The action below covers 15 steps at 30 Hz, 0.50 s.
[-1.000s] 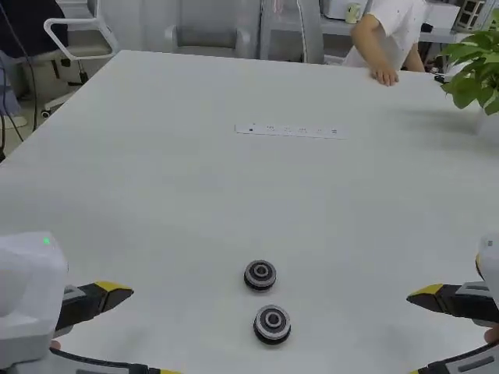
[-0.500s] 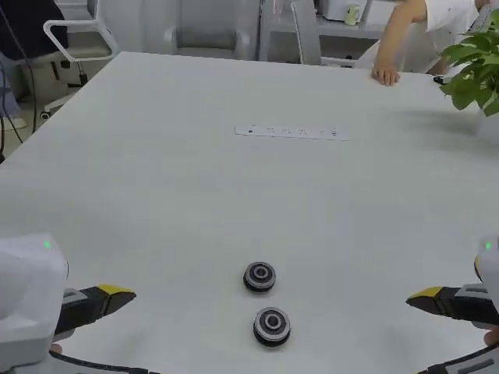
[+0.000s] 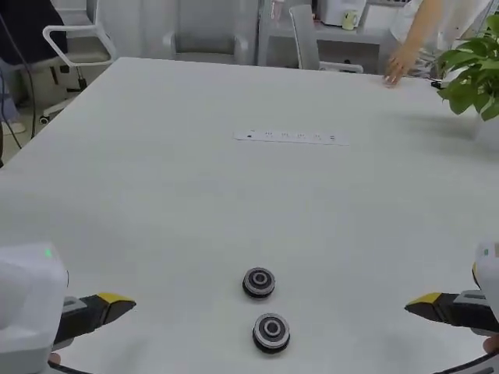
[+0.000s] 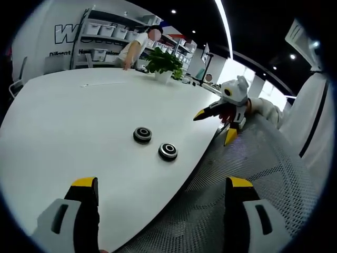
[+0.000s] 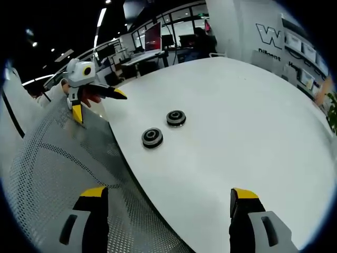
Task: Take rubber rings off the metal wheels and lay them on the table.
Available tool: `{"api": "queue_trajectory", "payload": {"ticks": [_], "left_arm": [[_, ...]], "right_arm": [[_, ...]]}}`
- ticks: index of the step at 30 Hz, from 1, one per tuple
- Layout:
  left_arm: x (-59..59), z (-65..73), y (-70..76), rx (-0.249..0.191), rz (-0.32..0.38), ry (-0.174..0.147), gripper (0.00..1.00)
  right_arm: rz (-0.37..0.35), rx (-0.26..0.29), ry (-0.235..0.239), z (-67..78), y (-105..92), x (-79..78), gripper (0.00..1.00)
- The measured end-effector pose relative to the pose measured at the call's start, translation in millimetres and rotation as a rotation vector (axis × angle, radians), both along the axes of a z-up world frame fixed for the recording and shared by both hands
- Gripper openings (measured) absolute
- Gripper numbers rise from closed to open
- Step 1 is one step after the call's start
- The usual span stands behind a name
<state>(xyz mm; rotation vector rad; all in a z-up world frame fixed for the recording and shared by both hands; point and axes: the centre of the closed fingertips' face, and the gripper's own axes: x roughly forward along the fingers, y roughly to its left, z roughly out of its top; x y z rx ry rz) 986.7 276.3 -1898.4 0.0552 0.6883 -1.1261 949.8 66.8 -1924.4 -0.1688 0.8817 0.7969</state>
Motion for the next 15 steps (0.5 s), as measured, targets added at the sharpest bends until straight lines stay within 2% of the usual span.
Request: {"api": "queue_trajectory", "payload": {"ticks": [15], "left_arm": [[0.5,0.3,-0.3,-0.010,0.008,0.007,1.00]], "right_arm": [[-0.002,0.022,-0.002,1.5,1.5,0.7,0.95]]}}
